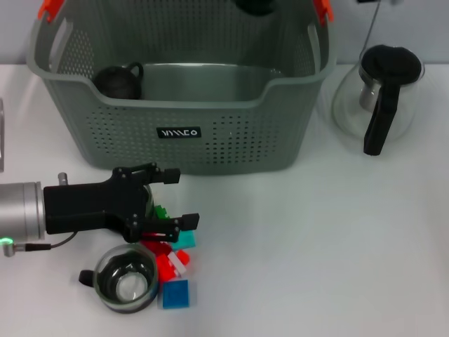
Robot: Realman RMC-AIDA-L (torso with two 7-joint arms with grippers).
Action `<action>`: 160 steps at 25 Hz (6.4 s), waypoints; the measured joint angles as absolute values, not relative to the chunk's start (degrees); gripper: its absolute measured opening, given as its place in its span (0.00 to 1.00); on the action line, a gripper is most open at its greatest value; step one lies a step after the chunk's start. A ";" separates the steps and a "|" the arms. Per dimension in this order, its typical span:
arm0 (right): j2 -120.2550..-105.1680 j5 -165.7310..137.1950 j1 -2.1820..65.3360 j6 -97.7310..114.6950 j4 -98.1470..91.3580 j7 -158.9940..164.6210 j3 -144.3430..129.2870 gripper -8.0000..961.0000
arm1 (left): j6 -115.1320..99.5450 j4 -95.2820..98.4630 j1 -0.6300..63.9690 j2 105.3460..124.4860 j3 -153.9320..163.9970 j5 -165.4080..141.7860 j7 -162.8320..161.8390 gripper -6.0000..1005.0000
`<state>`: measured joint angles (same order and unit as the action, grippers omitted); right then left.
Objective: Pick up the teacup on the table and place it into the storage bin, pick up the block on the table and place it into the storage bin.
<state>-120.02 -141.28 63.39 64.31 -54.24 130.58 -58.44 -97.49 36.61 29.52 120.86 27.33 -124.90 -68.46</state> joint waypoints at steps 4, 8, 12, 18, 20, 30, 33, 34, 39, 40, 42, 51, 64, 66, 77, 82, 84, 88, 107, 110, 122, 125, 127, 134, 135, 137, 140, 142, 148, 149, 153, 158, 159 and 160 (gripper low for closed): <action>-120.17 -143.15 64.82 55.78 -46.70 130.82 -62.91 0.07 | -97.30 36.57 29.67 120.85 27.33 -124.89 -68.46 0.89; -120.26 -143.43 65.03 51.11 -42.62 131.65 -65.87 0.07 | -97.18 36.56 29.78 120.85 27.33 -124.88 -68.47 0.89; -120.26 -143.49 64.84 48.90 -40.39 132.05 -66.89 0.07 | -97.04 36.56 29.81 120.82 27.33 -124.88 -68.37 0.89; -120.18 -143.55 64.51 49.12 -39.55 132.16 -66.94 0.09 | -97.02 36.56 29.94 120.74 27.33 -124.89 -68.41 0.89; -120.14 -143.56 64.47 49.67 -39.55 132.30 -66.96 0.11 | -97.02 36.56 29.95 120.74 27.33 -124.89 -68.42 0.89; -120.06 -143.62 64.41 50.46 -40.48 132.37 -67.21 0.46 | -97.20 36.56 29.74 120.68 27.33 -124.89 -68.54 0.89; -120.18 -143.57 63.83 50.58 -42.49 132.36 -67.31 0.58 | -97.36 36.56 29.56 120.67 27.33 -124.89 -68.55 0.89; -120.28 -143.23 63.10 50.83 -44.37 132.36 -67.33 0.62 | -97.43 36.56 29.54 120.67 27.32 -124.89 -68.55 0.89; -120.32 -135.00 56.93 54.93 -57.50 130.58 -68.14 0.74 | -97.66 36.62 29.44 120.67 27.24 -124.89 -68.55 0.89; -120.27 -131.74 54.89 56.23 -61.15 129.39 -68.40 0.76 | -97.67 36.63 29.41 120.67 27.24 -124.90 -68.56 0.88; -120.21 -124.91 50.50 58.58 -67.91 126.36 -68.61 0.81 | -97.84 36.74 29.36 120.67 27.23 -124.91 -68.55 0.88; -120.20 -92.09 29.97 71.66 -76.00 102.14 -68.88 0.90 | -106.62 40.56 28.43 120.44 27.76 -125.61 -67.92 0.88; -120.57 -83.49 25.31 86.54 -56.74 84.04 -69.00 0.90 | -112.87 63.41 24.01 122.74 39.25 -135.57 -73.24 0.88; -120.69 -83.26 25.98 85.46 -54.96 83.68 -69.19 0.90 | -113.01 68.37 22.55 123.46 40.78 -136.44 -74.25 0.88; -120.49 -83.14 30.96 81.50 -47.79 82.93 -70.82 0.89 | -114.98 78.91 20.48 124.27 51.40 -137.89 -85.60 0.88; -120.40 -83.21 31.60 81.26 -47.02 81.82 -71.43 0.89 | -112.62 76.10 21.56 124.28 55.01 -138.42 -87.00 0.88; -120.35 -83.21 31.67 81.25 -47.03 81.80 -71.72 0.89 | -111.47 75.90 21.96 124.26 55.36 -139.25 -87.75 0.88; -120.21 -84.78 31.67 82.26 -47.60 81.28 -72.77 0.89 | -109.01 75.93 22.37 124.32 56.53 -141.70 -89.31 0.88; -120.13 -104.21 34.17 82.63 -52.43 94.46 -70.58 0.89 | -101.75 77.08 23.29 124.45 66.33 -148.86 -94.37 0.87; -120.15 -104.06 34.36 82.13 -52.15 94.34 -70.57 0.89 | -101.50 77.26 23.29 124.45 67.79 -149.31 -94.74 0.87; -120.26 -103.65 34.54 80.46 -51.31 94.60 -70.48 0.89 | -102.48 79.70 22.52 124.55 72.24 -149.39 -96.69 0.87; -120.32 -103.60 34.59 79.95 -51.26 94.61 -70.48 0.89 | -102.37 79.66 22.44 124.54 72.75 -149.45 -97.57 0.87; -120.32 -103.58 34.67 79.83 -51.26 94.61 -70.48 0.89 | -102.06 79.34 22.43 124.54 73.16 -149.55 -98.20 0.87; -120.41 -103.44 35.11 79.35 -51.12 94.35 -70.48 0.89 | -101.81 78.59 22.27 124.54 74.80 -149.99 -98.65 0.87; -120.41 -103.44 35.23 79.33 -50.97 94.33 -70.48 0.89 | -101.80 78.39 22.24 124.54 74.83 -150.01 -98.74 0.87; -120.41 -103.44 35.44 79.33 -50.68 94.31 -70.48 0.89 | -101.76 78.34 22.23 124.54 74.84 -150.02 -98.97 0.87; -120.41 -103.39 35.50 79.28 -50.62 94.21 -70.48 0.89 | -101.66 78.33 22.24 124.54 74.87 -150.11 -99.70 0.87; -120.41 -103.13 35.50 79.27 -50.62 94.11 -70.48 0.89 | -101.60 78.24 22.44 124.54 74.88 -150.54 -100.06 0.87; -120.41 -102.24 35.48 79.26 -50.62 93.96 -70.49 0.89 | -100.15 76.18 23.86 124.35 74.83 -152.80 -101.64 0.78; -120.41 -102.17 35.47 79.26 -50.62 93.96 -70.49 0.89 | -99.74 76.04 23.92 124.35 74.87 -152.92 -101.72 0.76; -120.34 -102.04 35.45 79.28 -50.68 93.97 -70.49 0.89 | -97.83 76.47 23.70 124.39 75.05 -153.18 -102.19 0.44; -120.32 -101.89 35.42 79.18 -50.78 94.01 -70.23 0.89 | -96.07 76.93 23.60 124.45 75.36 -154.22 -103.28 0.25; -120.32 -101.88 35.42 79.12 -50.78 94.01 -70.06 0.89 | -96.05 76.93 23.62 124.45 75.48 -154.29 -103.30 0.22; -120.32 -101.86 35.43 79.12 -50.78 94.01 -69.89 0.89 | -96.07 76.96 23.68 124.45 75.54 -154.30 -103.30 0.18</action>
<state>-120.32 -101.86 35.43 79.12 -50.78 94.01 -69.89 -96.07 76.96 23.68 124.45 75.54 -154.30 -103.30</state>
